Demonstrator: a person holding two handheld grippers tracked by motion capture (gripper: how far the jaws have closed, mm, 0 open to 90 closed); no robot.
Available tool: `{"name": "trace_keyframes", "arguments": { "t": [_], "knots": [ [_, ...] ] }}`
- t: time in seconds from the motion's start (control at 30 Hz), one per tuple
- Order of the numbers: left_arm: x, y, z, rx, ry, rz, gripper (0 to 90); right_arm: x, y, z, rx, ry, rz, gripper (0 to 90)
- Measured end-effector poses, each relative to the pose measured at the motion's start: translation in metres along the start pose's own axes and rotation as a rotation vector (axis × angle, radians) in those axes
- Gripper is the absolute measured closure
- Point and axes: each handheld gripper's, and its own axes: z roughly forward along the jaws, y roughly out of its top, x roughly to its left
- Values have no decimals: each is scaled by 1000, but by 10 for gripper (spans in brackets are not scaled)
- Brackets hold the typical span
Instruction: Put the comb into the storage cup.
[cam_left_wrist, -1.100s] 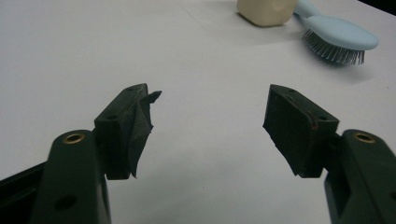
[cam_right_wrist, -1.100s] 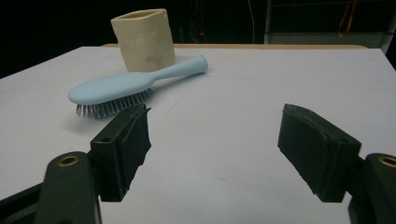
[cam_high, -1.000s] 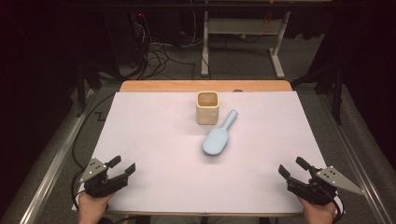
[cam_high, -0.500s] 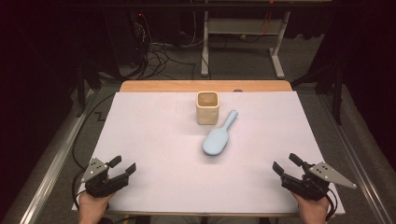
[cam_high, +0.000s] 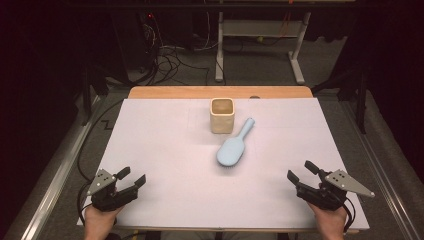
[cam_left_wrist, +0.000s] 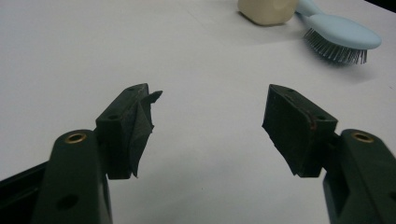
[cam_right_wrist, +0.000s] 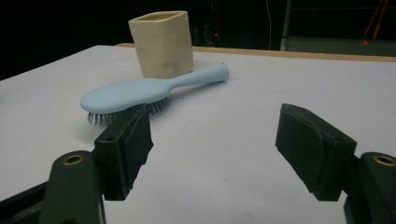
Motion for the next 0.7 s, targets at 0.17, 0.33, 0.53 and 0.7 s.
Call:
{"name": "trace_keyframes", "arguments": {
  "t": [0.17,0.33,0.53,0.7],
  "knots": [
    [0,0,0,-2,-2,-1,335,2,2,5,2,11,-10,277],
    [0,0,0,-2,-4,-3,333,5,3,9,3,28,-19,276],
    [1,0,0,-3,-6,-5,331,8,6,16,3,42,-28,275],
    [1,0,0,2,-4,-6,331,11,10,25,2,51,-36,279]
  ]
}}
